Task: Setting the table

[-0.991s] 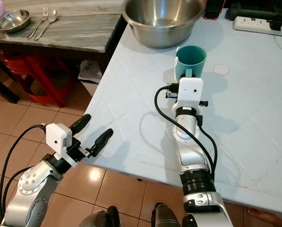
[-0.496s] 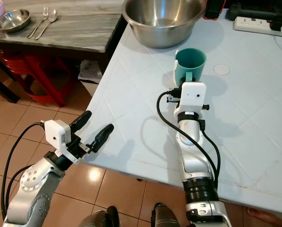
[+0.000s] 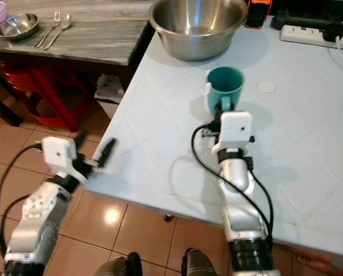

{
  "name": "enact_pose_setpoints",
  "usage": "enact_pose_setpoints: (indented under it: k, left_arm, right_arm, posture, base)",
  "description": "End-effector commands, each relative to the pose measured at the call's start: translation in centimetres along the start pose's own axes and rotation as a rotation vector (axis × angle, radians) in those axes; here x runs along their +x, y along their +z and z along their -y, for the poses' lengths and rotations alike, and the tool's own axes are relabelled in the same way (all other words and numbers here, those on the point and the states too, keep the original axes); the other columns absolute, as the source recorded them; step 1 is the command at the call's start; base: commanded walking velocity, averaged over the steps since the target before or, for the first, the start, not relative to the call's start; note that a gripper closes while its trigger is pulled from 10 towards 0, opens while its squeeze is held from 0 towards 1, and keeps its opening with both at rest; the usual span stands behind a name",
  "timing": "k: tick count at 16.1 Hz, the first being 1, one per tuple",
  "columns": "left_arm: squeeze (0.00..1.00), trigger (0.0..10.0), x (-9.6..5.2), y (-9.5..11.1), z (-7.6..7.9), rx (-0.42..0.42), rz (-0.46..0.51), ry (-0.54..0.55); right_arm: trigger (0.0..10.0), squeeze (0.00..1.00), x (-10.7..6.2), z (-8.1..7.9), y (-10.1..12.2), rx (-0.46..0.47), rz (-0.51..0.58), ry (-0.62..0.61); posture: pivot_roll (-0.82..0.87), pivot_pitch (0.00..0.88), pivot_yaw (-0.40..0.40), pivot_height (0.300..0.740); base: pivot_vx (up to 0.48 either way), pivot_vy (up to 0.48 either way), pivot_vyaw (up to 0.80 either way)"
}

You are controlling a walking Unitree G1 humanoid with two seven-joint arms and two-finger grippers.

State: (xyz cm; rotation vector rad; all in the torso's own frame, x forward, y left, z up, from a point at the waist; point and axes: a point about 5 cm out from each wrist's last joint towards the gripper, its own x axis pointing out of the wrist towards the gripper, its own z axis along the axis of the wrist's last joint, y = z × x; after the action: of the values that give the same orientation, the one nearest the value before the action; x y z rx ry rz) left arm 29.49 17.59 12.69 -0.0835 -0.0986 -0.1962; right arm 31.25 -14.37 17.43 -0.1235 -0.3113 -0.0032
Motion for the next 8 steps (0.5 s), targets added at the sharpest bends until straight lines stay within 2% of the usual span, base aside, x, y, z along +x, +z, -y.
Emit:
enact_pose_setpoints:
  k: [1,3,5,8]
  left_arm:
    - [0.00,10.0,-0.4,-0.7,-1.5,0.016,-0.038,0.120]
    - [0.00,10.0,0.1,-0.8,-1.2,0.014,-0.014,0.185]
    - [0.00,10.0,0.5,-1.1,0.0,0.045,-0.002,0.144]
    - [0.00,10.0,0.9,-1.1,0.1,0.044,-0.002,0.130]
  right_arm:
    - [10.0,0.00,-0.6,-0.2,0.4,-0.012,0.013,0.028]
    - [10.0,0.00,-1.8,0.5,-0.2,-0.031,-0.021,0.017]
    - [10.0,0.00,-2.0,1.2,-0.1,-0.049,-0.021,0.001]
    - [10.0,0.00,-1.7,1.5,0.2,-0.055,-0.008,-0.012]
  posture:
    - [-0.13,0.173,0.035,0.740]
    - [-0.13,0.158,0.034,0.740]
    - [-0.14,0.149,0.041,0.740]
    - [-0.14,0.140,0.053,0.740]
  base:
    - [0.000,0.000,0.00]
    - [0.000,0.000,0.00]
    - [0.000,0.000,0.00]
    - [0.000,0.000,0.00]
